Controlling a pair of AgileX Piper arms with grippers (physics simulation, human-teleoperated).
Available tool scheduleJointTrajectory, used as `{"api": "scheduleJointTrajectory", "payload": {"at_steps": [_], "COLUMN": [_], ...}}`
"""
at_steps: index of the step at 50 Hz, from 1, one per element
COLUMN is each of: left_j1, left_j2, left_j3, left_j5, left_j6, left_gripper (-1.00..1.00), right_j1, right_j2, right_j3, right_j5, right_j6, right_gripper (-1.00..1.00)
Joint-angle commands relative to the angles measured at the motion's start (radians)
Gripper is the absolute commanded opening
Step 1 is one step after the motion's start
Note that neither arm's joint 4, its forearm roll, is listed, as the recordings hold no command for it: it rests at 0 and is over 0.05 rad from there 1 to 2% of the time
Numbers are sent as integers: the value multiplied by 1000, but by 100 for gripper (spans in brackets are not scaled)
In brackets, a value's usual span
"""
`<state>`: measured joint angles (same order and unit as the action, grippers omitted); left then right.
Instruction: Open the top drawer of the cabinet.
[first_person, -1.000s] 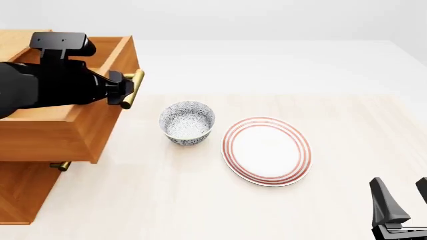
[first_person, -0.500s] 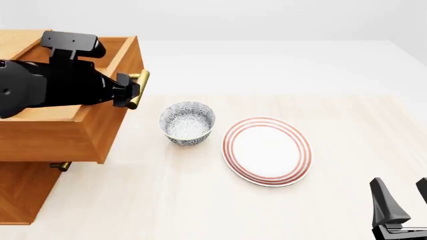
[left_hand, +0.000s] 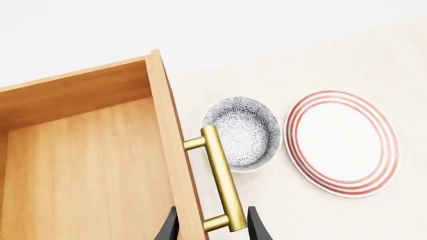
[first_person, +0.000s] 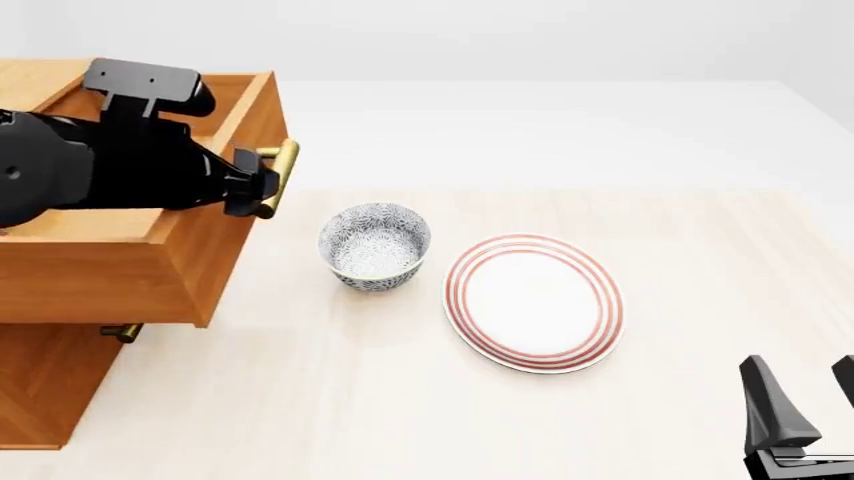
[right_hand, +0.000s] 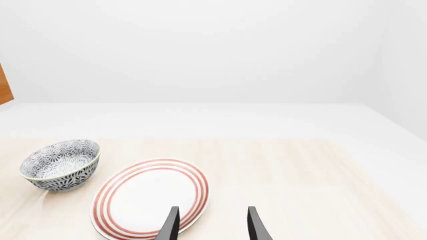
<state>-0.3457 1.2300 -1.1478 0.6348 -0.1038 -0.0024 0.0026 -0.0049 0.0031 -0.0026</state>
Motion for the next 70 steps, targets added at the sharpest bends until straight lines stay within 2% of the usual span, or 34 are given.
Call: {"api": "scheduleJointTrajectory", "payload": {"at_steps": [1,45,70], "left_j1": [-68,-53,-22], "left_j2": [-3,-104,-193], "left_j3": [-14,-37,-63], "left_j5": [29,113,196], "left_j6": [78,125,193], "left_gripper": [100,100,100], "right_j1": [0,0,0], "right_j2": [0,0,0], "right_j3": [0,0,0], "right_j5": [0,0,0], "right_j6": [0,0,0], "right_gripper": [100,100,100]}}
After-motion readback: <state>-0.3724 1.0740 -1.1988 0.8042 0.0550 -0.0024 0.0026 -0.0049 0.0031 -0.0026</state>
